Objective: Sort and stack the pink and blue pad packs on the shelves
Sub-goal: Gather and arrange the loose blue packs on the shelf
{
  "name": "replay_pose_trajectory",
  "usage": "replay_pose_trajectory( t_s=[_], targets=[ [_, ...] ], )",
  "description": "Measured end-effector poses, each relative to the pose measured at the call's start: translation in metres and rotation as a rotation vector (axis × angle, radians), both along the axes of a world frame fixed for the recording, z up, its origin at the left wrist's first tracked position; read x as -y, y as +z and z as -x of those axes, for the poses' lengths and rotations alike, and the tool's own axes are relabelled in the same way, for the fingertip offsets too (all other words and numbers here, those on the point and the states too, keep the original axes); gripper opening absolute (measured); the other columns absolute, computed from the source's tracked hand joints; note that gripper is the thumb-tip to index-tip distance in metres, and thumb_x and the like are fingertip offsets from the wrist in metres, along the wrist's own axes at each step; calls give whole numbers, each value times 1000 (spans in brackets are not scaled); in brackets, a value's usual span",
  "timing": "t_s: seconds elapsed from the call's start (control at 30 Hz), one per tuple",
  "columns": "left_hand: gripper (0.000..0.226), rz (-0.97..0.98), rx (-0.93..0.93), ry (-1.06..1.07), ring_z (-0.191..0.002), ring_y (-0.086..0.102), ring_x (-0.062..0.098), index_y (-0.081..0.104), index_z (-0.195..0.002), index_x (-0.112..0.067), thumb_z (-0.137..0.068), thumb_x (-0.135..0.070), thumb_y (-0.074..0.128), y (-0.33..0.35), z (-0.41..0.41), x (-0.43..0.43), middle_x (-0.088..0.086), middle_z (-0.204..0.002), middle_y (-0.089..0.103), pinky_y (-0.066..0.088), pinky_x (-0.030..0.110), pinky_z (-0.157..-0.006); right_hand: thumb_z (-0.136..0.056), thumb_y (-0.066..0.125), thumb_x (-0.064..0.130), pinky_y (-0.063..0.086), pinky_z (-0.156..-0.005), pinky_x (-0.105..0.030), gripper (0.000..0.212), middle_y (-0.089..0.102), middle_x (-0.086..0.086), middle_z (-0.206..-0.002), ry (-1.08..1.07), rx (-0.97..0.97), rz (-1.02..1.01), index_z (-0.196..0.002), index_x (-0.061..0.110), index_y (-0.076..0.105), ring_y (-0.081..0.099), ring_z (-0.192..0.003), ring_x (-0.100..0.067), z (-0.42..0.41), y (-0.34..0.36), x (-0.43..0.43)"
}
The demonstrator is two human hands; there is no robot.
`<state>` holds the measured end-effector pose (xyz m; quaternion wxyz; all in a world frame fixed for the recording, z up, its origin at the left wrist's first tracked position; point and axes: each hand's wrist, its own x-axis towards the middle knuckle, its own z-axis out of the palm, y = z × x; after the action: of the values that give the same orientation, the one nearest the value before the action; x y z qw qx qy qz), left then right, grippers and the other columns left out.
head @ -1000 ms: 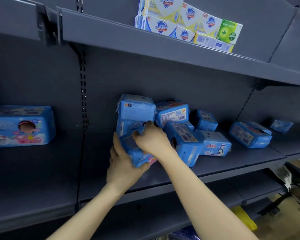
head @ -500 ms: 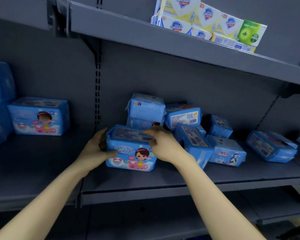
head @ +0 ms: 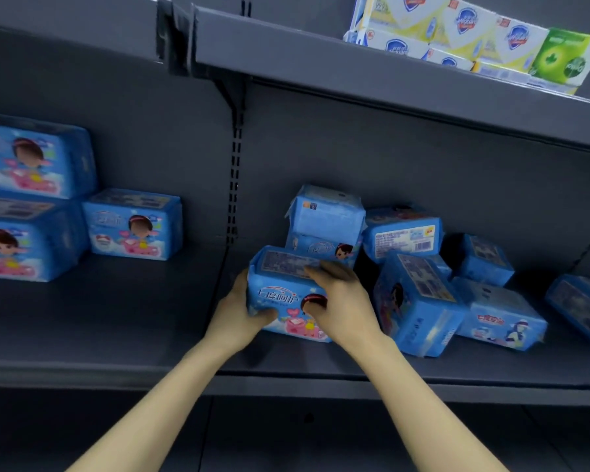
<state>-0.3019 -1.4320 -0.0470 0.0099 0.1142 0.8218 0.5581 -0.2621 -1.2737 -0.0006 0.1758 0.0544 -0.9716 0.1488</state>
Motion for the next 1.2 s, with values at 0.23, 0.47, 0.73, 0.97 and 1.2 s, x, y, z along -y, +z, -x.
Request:
replay_pose_trajectory(
  t_s=[0.23, 0.47, 0.73, 0.97, 1.2],
  targets=[
    [68, 42, -49, 86, -94, 51, 4, 34, -138, -22, -80, -9, 68, 2, -8, 25, -11, -106, 55, 37, 14, -70, -78, 63, 10, 41, -96, -33, 52, 51, -3, -132, 69, -47, 25, -129, 15, 55, 42, -127, -21, 4, 4, 24],
    [66, 94, -103, 216, -103, 56, 13, 36, -135, -21, -79, -14, 69, 17, -3, 86, -12, -103, 55, 37, 19, -75, -80, 62, 10, 38, -101, -31, 50, 50, -4, -135, 203, -88, 57, -130, 13, 54, 41, -128, -20, 28, 13, 80],
    [75, 118, -186, 318, -111, 57, 16, 33, -141, -17, -78, -25, 72, 30, 22, 156, -6, -117, 61, 45, 28, -86, -69, 73, 5, 52, -87, -44, 49, 61, -11, -120, 325, -278, 62, -117, 7, 63, 57, -112, -31, 63, 26, 143],
    [61, 120, -333, 329, -96, 61, 11, 46, -126, -24, -72, -27, 76, 46, 51, 199, -19, -97, 61, 47, 27, -79, -55, 70, 8, 58, -67, -45, 45, 69, -13, -100, 358, -574, 45, -100, 4, 70, 68, -89, -30, 94, 38, 180],
    [57, 165, -459, 250, -90, 60, 4, 50, -120, -29, -70, -31, 76, 66, 84, 226, -23, -91, 60, 49, 17, -73, -61, 66, 12, 58, -69, -42, 48, 69, -12, -102, 291, -584, 50, -109, 5, 67, 69, -85, -28, 112, 51, 204]
  ],
)
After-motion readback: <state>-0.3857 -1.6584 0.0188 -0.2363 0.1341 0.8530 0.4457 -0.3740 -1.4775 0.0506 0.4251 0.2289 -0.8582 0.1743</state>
